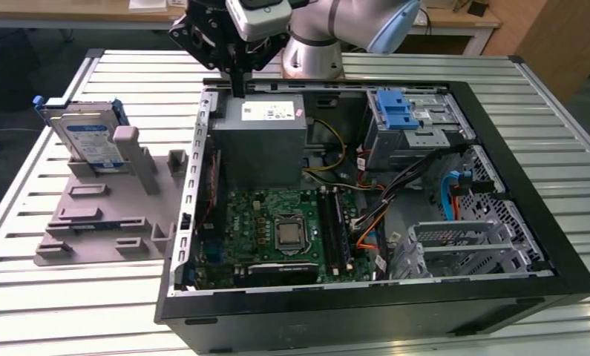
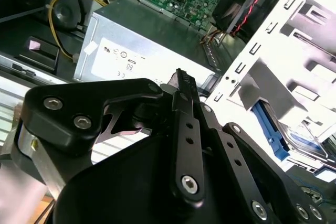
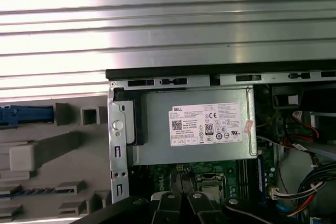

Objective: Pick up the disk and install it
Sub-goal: 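Reach for the disk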

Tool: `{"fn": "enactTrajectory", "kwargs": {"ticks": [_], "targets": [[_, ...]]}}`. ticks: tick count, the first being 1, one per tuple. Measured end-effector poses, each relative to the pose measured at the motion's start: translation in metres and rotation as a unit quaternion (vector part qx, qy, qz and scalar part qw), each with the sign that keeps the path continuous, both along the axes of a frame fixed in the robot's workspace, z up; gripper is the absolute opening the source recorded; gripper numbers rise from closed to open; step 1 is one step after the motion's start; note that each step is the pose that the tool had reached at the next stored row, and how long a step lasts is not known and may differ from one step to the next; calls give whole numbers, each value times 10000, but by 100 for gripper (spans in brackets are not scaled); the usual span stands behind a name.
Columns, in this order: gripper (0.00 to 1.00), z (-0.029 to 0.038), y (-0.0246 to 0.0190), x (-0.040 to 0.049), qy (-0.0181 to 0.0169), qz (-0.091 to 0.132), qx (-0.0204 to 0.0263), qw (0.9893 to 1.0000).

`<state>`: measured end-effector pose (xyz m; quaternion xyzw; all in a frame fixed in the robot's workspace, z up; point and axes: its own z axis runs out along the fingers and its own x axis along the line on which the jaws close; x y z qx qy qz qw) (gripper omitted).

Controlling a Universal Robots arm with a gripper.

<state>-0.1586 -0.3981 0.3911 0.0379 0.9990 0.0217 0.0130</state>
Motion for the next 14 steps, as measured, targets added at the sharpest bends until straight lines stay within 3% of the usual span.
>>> {"fn": "enactTrajectory", "kwargs": {"ticks": [14], "targets": [[11,-8,17,-119,1,0,0,10000]]}}
